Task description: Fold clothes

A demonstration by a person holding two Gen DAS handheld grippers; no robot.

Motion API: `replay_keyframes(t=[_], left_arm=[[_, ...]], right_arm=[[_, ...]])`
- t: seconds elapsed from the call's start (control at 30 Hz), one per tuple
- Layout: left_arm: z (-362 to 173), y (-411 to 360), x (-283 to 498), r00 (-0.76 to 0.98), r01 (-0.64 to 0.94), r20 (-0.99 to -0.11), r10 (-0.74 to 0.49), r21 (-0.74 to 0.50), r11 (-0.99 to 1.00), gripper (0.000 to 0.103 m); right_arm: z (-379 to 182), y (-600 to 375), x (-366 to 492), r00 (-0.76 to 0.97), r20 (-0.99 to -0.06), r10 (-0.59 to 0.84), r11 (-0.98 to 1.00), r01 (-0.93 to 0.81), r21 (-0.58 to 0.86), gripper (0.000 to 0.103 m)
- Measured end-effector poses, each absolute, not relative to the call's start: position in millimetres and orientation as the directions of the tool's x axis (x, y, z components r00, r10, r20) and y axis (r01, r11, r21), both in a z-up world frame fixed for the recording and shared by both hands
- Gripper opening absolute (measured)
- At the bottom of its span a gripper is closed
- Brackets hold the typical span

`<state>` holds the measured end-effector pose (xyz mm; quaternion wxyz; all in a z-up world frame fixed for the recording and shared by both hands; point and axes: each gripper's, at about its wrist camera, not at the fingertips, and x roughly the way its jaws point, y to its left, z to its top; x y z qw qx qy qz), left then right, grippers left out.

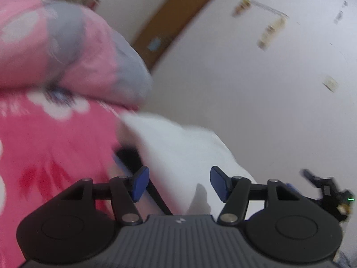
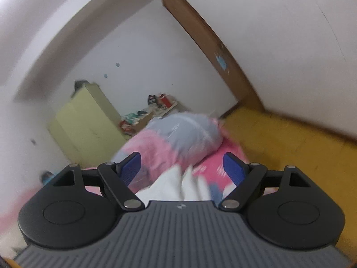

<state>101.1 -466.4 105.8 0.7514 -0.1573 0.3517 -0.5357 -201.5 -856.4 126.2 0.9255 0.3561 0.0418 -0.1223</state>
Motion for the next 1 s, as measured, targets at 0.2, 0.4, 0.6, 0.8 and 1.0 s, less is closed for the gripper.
replay_keyframes(t=[0.2, 0.4, 0.6, 0.8, 1.0], left_arm=[[93.6, -464.5, 62.5, 0.051, 0.686, -0.379, -0.924, -0.660, 0.308, 0.061], [81.8, -460.3, 61.9, 0.023, 0.623, -0.356, -0.934, -0.726, 0.292, 0.058], [75.8, -461.8, 52.7, -0.011, 0.629, -0.357, -0.934, -0.729, 0.271, 0.047], [75.4, -460.3, 48.4, -0.023, 0.628, -0.368, -0.929, -0.729, 0.273, 0.042], [77.1, -459.5, 46.6, -0.028, 0.628, -0.379, -0.925, -0.727, 0.279, 0.037]], right_arm=[[81.3, -843.7, -226.6, 0.949, -0.269, -0.162, 0.587, 0.312, 0.747, 0.081], [64.9, -840.9, -201.5, 0.950, -0.300, -0.088, 0.521, 0.300, 0.799, 0.081], [63.9, -838.7, -202.1, 0.948, -0.303, -0.094, 0.527, 0.306, 0.793, 0.065], [63.1, -838.2, -197.6, 0.942, -0.325, -0.082, 0.524, 0.318, 0.790, 0.050], [56.4, -841.8, -190.1, 0.940, -0.335, -0.069, 0.499, 0.324, 0.804, 0.053]])
